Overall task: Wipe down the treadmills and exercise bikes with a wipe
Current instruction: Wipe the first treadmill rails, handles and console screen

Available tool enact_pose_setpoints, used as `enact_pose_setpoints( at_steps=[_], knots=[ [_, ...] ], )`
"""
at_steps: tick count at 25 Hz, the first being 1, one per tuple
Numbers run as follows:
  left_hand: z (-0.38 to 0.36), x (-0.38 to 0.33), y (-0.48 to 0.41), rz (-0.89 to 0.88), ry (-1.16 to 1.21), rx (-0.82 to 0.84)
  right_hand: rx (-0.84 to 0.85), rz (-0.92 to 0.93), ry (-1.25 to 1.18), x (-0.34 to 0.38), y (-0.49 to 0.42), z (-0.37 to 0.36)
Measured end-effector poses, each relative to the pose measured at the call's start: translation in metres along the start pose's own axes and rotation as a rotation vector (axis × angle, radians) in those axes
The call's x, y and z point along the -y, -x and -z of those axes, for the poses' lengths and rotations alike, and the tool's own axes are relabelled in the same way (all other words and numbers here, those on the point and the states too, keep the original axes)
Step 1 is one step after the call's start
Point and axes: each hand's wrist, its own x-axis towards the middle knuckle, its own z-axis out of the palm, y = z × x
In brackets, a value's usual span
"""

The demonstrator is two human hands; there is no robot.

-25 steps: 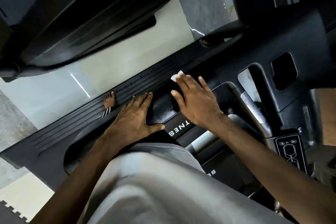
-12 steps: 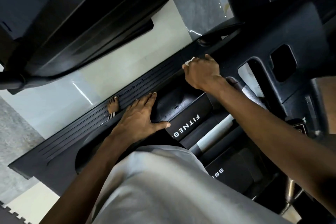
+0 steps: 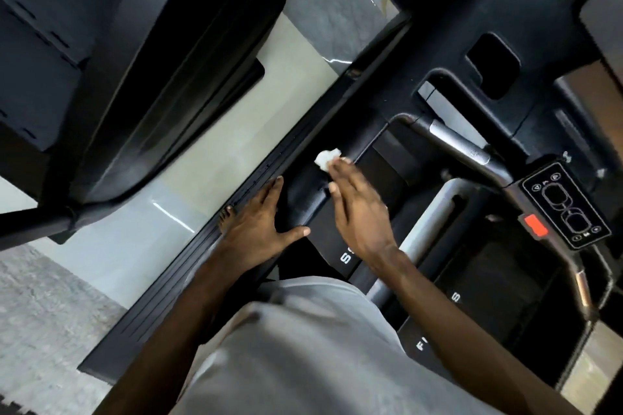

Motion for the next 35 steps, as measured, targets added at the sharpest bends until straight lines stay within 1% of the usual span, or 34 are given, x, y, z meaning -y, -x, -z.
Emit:
enact_pose_setpoints(
  at_steps=[1,3,6,7,10,11,13,16,18,21,26,27,30,32,33,35],
  knots=[
    [0.001,0.004,0.003,-0.006,-0.017,0.009,0.002,0.031,0.001,0.004,0.013,-0.004],
    [0.003,0.007,0.008,-0.009,-0.016,0.013,-0.046,0.065,0.015,0.003,0.016,-0.006],
    [0.001,0.006,0.009,-0.013,0.003,0.0,-0.16,-0.045,-0.002,0.001,0.003,-0.006],
    [0.001,0.006,0.008,-0.011,0.008,-0.01,-0.182,-0.032,-0.015,0.002,0.002,-0.01],
    [0.001,0.004,0.012,-0.016,-0.005,-0.033,-0.198,0.166,-0.046,0.005,0.024,-0.029],
    [0.001,0.002,0.015,-0.029,-0.001,-0.051,-0.204,0.194,-0.078,0.001,0.026,-0.029],
    [0.0,-0.005,0.021,-0.039,0.003,-0.108,-0.269,0.155,-0.166,-0.007,0.013,-0.024],
    [-0.001,-0.01,0.027,-0.016,-0.02,-0.163,-0.371,-0.008,-0.314,-0.014,-0.002,-0.013],
    [-0.005,-0.011,0.032,-0.004,-0.054,-0.184,-0.332,-0.044,-0.358,-0.01,0.009,-0.015],
    [-0.015,-0.013,0.04,0.019,-0.072,-0.235,-0.223,0.047,-0.382,-0.014,0.023,-0.014],
    [-0.024,-0.019,0.051,0.06,-0.098,-0.291,-0.3,-0.097,-0.428,-0.043,-0.02,0.013],
    [-0.026,-0.018,0.057,0.06,-0.107,-0.301,-0.273,-0.081,-0.413,-0.037,-0.018,0.01],
    [-0.031,-0.011,0.08,0.086,-0.095,-0.322,-0.093,0.106,-0.346,-0.009,0.017,-0.005],
    [-0.033,-0.002,0.098,0.118,-0.107,-0.338,-0.024,0.182,-0.331,-0.004,0.03,-0.006],
    [-0.034,0.004,0.107,0.132,-0.111,-0.352,-0.015,0.166,-0.332,-0.004,0.026,-0.003],
    [-0.036,0.019,0.126,0.16,-0.107,-0.371,-0.036,0.077,-0.335,-0.004,0.013,0.003]
  ],
)
